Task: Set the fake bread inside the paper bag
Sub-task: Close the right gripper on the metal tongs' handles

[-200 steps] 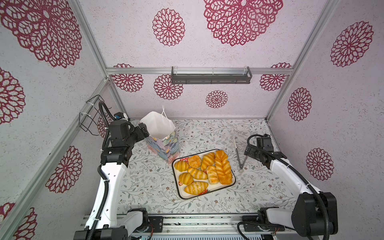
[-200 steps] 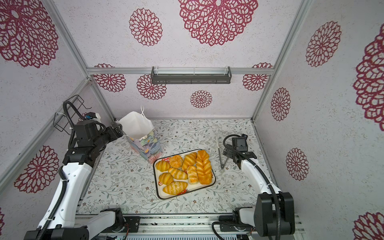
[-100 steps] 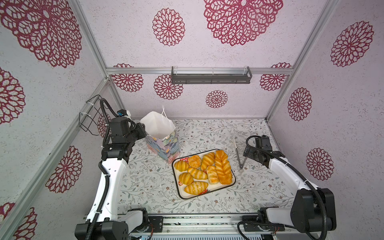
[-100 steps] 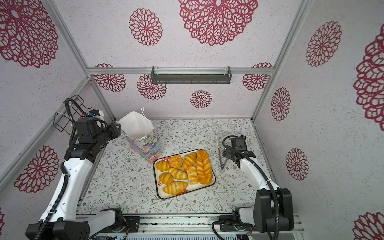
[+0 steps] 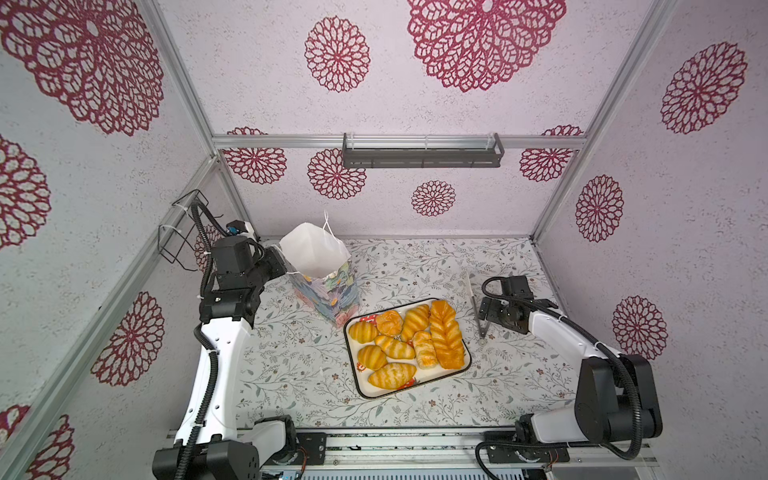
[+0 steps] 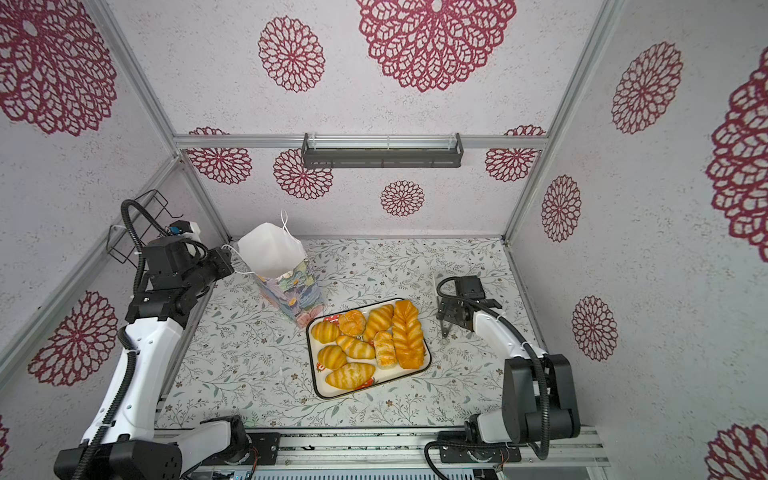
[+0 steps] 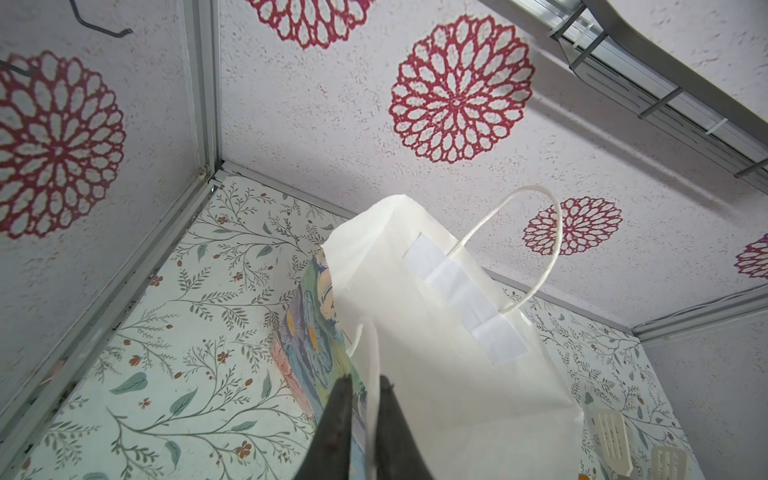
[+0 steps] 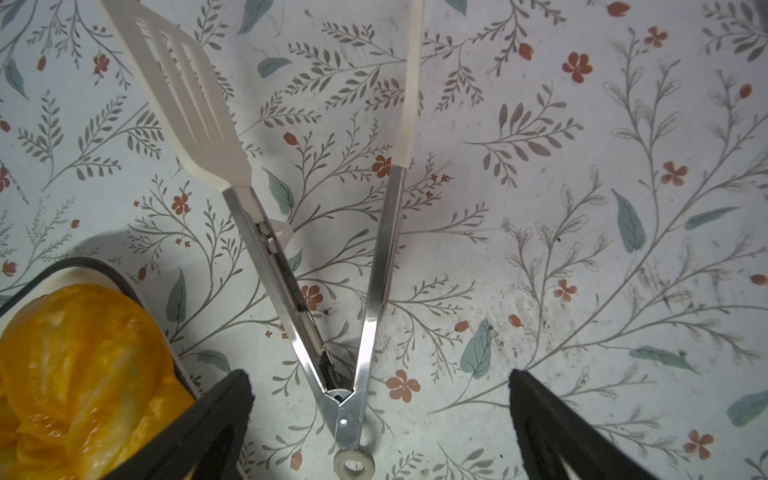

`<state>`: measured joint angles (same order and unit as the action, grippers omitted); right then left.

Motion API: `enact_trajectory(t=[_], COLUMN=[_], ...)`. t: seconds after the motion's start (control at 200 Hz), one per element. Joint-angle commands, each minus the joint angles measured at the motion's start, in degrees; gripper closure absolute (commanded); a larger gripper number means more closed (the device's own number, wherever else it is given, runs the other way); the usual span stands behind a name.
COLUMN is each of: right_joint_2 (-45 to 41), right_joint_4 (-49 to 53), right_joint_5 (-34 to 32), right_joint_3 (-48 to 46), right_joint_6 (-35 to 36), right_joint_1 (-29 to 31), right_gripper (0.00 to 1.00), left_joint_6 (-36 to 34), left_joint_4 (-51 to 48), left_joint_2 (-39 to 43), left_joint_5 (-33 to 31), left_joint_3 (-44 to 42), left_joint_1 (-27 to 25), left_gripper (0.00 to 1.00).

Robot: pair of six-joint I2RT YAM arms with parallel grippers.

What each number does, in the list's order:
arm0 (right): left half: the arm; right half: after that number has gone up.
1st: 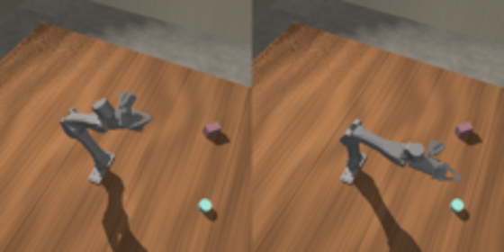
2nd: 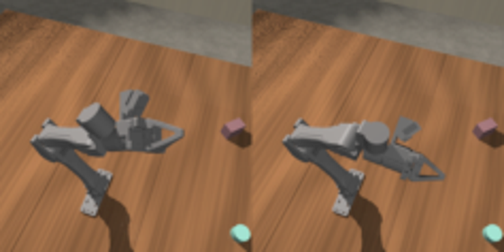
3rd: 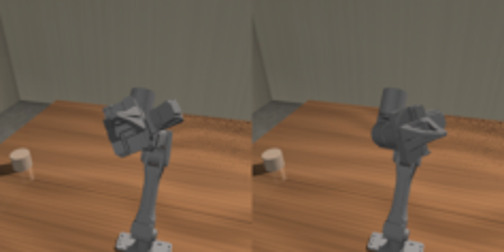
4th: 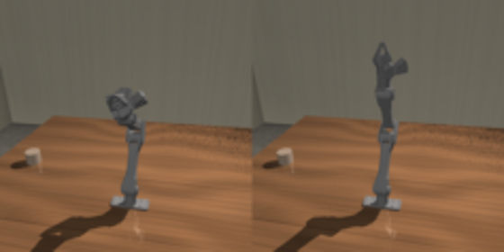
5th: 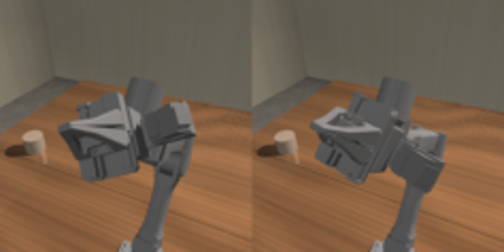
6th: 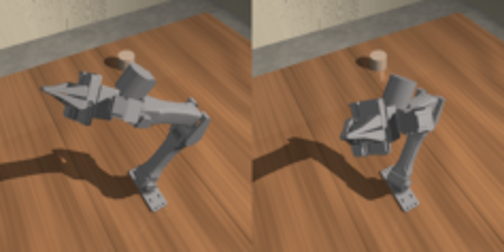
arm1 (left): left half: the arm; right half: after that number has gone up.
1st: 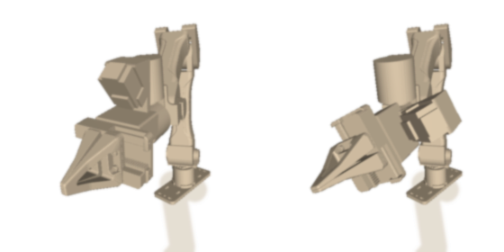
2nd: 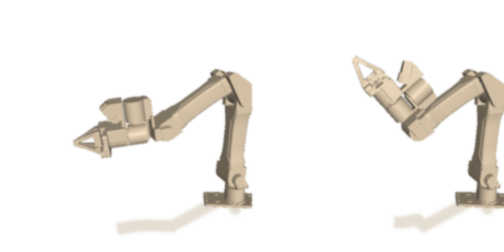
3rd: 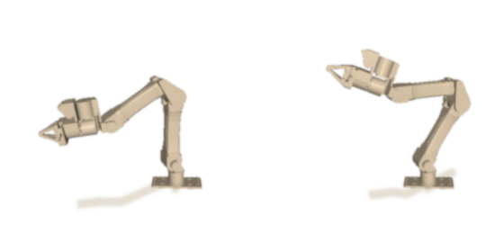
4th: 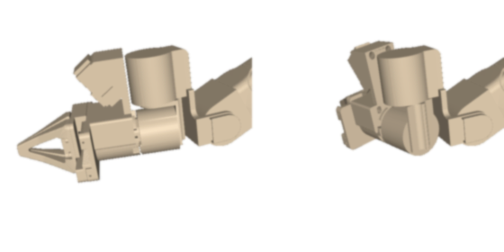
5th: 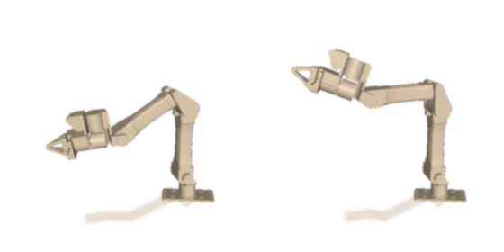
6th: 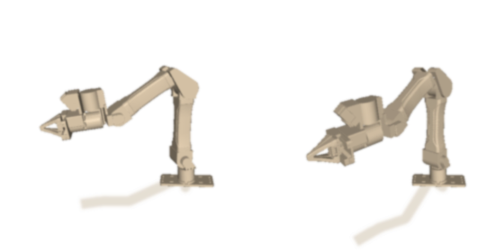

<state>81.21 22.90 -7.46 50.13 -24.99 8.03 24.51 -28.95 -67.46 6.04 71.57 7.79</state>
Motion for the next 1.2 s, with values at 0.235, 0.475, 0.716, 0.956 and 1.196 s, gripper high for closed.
enact_trajectory(t=[0.235, 0.475, 0.716, 0.956, 1.196], right_joint_2=[1.9, 5.61, 8.46, 13.69, 16.38], right_joint_4=[0.31, -0.49, -3.65, -3.15, -4.0], right_joint_5=[0.26, 0.65, 1.06, -1.47, -2.7], right_joint_3=[2.89, 3.4, 3.48, 6.45, 7.43], right_joint_6=[0.94, 1.89, 1.44, 2.18, 2.25], right_joint_1=[1.24, 2.15, 2.42, 2.47, 2.51], right_gripper=[0.01, 0.01, 0.01, 0.01, 0.01], left_joint_6=[0.82, 1.49, 1.05, -0.57, -1.25], left_joint_4=[2.6, 3.77, 3.47, 1.84, 1.39], left_joint_2=[-0.17, -1.15, -0.32, 1.08, 1.39], left_joint_5=[2.89, 7.41, 7.63, 5.03, 4.15], left_joint_3=[-0.27, -0.68, -1.76, -2.66, -2.75], left_joint_1=[2.23, 2.23, 2.22, 1.43, 1.0], left_gripper=[0.81, 0.67, 0.57, 0.6, 0.73])
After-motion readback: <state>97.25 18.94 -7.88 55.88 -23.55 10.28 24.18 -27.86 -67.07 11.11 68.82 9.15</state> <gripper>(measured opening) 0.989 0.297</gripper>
